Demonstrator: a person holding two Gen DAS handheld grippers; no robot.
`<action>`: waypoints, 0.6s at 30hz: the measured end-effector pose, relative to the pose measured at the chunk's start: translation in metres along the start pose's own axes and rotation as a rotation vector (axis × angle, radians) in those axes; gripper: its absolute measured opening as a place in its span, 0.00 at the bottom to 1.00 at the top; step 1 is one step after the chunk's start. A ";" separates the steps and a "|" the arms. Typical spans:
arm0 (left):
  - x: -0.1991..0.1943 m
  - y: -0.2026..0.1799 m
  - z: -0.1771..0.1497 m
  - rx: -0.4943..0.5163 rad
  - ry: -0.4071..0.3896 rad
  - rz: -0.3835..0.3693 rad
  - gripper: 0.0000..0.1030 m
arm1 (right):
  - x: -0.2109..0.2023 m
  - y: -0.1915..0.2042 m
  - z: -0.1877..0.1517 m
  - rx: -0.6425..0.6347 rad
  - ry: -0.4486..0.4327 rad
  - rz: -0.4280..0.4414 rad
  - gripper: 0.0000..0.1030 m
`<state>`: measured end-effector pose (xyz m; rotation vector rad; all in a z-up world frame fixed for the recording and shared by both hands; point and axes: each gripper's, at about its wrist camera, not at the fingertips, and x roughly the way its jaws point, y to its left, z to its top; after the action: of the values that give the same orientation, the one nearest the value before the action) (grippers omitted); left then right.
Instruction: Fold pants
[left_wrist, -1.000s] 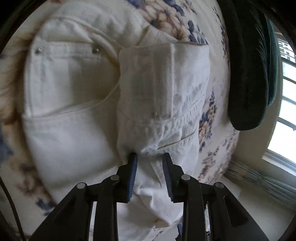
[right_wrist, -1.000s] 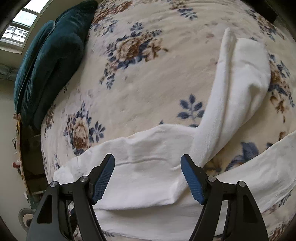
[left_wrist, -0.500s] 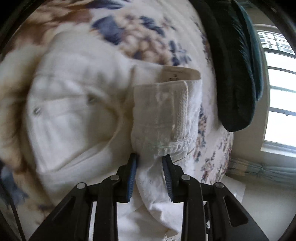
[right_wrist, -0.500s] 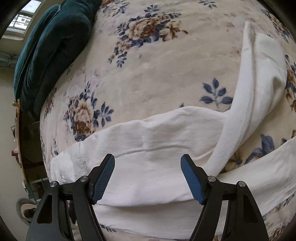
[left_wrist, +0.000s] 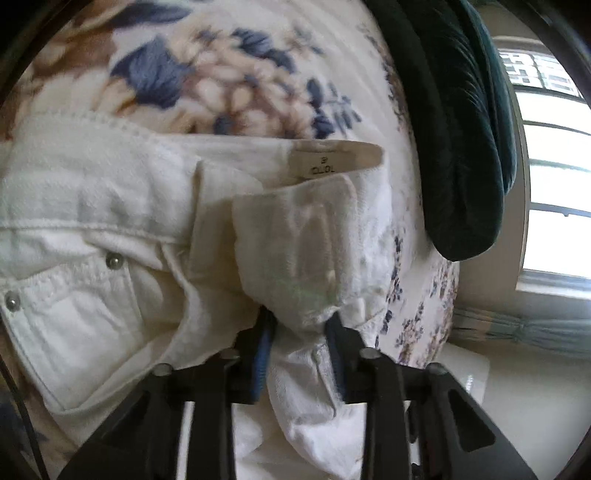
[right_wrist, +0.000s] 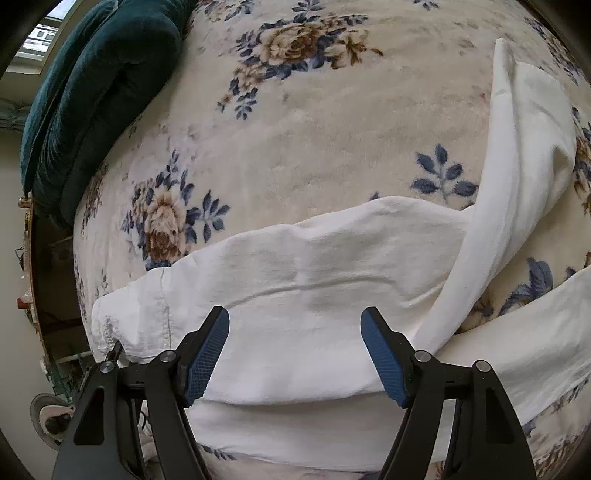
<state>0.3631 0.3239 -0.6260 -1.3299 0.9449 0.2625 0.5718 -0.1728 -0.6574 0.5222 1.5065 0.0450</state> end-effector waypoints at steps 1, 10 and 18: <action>-0.002 -0.003 -0.002 0.022 -0.012 0.010 0.13 | 0.001 -0.001 0.000 0.002 0.003 -0.004 0.74; -0.066 0.056 -0.034 -0.033 -0.042 0.195 0.06 | -0.006 -0.011 -0.012 0.003 -0.014 -0.016 0.74; -0.079 -0.018 -0.085 0.265 0.015 0.646 0.21 | -0.033 -0.022 -0.001 0.017 -0.066 -0.020 0.74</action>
<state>0.2898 0.2696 -0.5524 -0.7559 1.3559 0.5972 0.5613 -0.2033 -0.6347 0.5177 1.4487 -0.0002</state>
